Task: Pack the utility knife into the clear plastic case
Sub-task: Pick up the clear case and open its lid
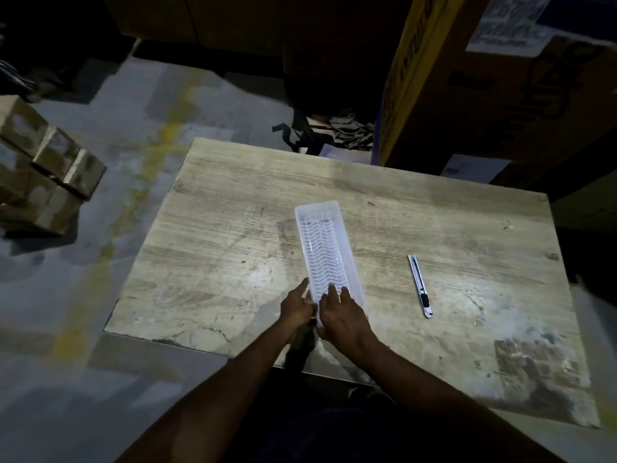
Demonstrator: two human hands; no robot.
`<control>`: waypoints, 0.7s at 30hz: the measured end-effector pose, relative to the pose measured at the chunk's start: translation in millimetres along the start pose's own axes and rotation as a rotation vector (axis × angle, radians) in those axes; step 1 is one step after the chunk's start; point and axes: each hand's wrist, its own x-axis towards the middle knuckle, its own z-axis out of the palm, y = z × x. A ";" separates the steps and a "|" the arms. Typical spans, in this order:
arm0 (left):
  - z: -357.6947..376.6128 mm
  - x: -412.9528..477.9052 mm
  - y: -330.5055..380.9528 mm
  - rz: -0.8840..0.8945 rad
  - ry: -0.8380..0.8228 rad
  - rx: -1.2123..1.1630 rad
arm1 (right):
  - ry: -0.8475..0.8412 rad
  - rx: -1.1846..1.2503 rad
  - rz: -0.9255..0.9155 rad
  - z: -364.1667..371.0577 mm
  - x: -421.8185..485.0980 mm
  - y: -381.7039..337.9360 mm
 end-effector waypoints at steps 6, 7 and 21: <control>-2.2 -2.2 -10.6 -0.018 -0.047 0.048 | -0.100 -0.148 0.026 23.1 -0.9 -16.8; -3.6 -0.2 -10.4 -0.032 -0.044 0.032 | -0.113 -0.134 0.017 18.6 -2.6 -18.8; -4.0 -2.2 -1.1 0.109 0.147 0.248 | 0.359 1.003 0.059 -20.4 -65.0 37.2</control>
